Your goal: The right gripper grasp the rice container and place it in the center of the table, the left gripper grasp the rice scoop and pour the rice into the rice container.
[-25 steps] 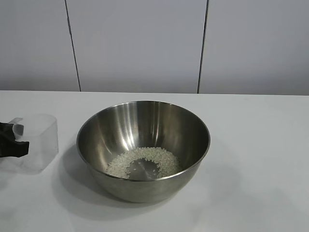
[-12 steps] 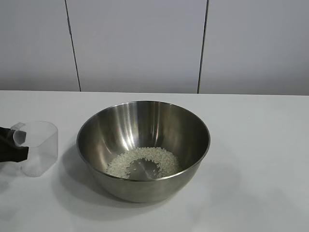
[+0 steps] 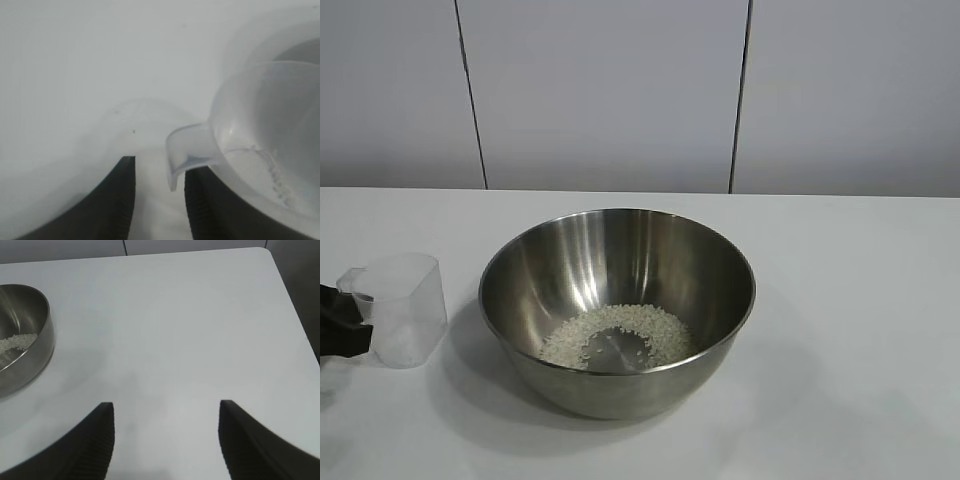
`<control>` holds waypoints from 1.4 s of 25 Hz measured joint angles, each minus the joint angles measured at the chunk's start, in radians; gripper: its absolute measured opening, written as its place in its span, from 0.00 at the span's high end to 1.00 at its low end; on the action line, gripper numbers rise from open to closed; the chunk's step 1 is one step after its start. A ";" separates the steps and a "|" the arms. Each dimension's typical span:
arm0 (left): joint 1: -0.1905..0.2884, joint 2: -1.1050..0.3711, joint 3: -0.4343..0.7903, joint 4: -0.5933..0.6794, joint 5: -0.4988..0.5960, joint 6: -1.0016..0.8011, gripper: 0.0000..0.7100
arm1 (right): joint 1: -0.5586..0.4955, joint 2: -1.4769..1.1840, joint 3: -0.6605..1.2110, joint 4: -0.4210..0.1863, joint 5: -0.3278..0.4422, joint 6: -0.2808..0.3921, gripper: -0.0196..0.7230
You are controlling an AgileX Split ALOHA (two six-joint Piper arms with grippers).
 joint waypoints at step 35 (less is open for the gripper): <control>0.362 -0.648 -0.061 0.040 0.514 -0.227 0.61 | 0.000 0.000 0.000 0.000 0.000 0.000 0.41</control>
